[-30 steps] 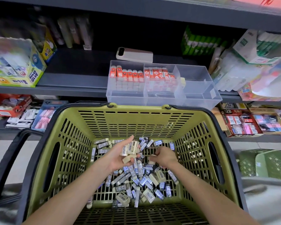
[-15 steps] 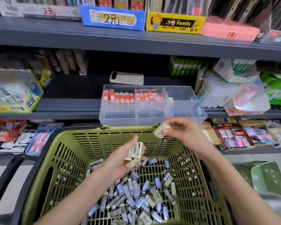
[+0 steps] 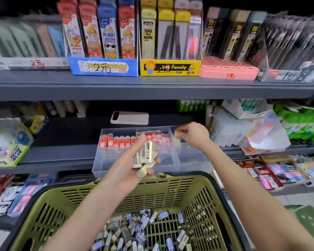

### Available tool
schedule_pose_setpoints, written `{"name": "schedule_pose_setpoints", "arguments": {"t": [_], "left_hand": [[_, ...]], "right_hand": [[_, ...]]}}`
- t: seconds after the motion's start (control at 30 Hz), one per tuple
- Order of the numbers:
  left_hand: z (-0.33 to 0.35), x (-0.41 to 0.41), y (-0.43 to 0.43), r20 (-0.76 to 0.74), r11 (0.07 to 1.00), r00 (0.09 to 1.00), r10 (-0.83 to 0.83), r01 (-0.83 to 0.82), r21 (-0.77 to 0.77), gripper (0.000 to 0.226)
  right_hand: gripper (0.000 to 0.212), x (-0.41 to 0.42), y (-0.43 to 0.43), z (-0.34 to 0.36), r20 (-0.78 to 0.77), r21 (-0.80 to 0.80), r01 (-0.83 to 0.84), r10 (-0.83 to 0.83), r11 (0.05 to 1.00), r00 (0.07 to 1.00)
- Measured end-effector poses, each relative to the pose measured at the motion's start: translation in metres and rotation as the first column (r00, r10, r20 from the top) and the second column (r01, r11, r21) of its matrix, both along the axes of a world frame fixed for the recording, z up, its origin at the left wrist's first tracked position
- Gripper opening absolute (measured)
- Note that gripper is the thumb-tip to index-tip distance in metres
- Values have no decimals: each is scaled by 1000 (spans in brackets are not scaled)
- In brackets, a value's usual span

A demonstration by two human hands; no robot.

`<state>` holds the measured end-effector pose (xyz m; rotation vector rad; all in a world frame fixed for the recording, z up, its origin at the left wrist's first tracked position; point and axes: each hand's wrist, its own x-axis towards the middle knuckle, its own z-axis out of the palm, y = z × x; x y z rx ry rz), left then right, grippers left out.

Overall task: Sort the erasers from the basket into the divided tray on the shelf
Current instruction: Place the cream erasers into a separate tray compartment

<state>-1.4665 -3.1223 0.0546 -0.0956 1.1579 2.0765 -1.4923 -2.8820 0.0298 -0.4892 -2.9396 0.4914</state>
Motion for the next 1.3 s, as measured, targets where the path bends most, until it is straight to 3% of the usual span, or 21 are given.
{"name": "schedule_pose_setpoints", "arguments": {"t": [0.13,0.27,0.37,0.47,0.53,0.67,0.77,0.83,0.93,1.03,1.13,1.2,1.3], "left_hand": [[7,-15,6,-6,999,999,49,-50,-22,60],[9,-24,15,-19,998,999,51,-51,-48,57],[8,-27,22,-38,991,997,67,-70,-111,60],[7,-30,28,-61,984,995,78,-86,-153,58],[7,-30,33,-88,984,994,69,-83,-157,57],[4,-26,42,-215,969,974,72,-119,-215,50],[4,-25,45,-268,961,961,73,-139,-239,49],[4,-28,43,-234,964,969,83,-137,-226,46],[0,-31,38,-159,968,981,109,-141,-206,40],[-1,-33,35,-93,975,990,109,-124,-184,39],[-1,-33,34,-44,984,994,100,-106,-146,40],[-3,-33,33,-25,985,995,99,-102,-136,40],[-5,-34,32,-6,987,996,94,-94,-127,39]], "right_hand": [[27,-3,2,-8,102,-157,-129,146,979,984],[33,-3,2,-8,151,-171,-65,92,983,984],[32,6,-9,4,-45,-100,-35,30,994,999],[30,27,-38,24,-313,-391,-195,70,900,947],[29,41,-59,38,-327,-484,-300,147,822,933],[25,49,-79,43,-292,-399,-305,195,865,936],[15,49,-72,43,-316,-548,-278,112,789,942],[14,43,-50,43,-364,-638,-199,-63,744,929],[15,29,-8,35,-366,-488,38,-243,872,898],[17,14,10,16,-244,-163,126,-164,979,956],[24,1,10,-1,-162,112,63,-44,992,986],[25,-7,7,-9,-123,151,1,18,989,992],[26,-14,1,-20,-52,10,-73,73,997,996]]}}
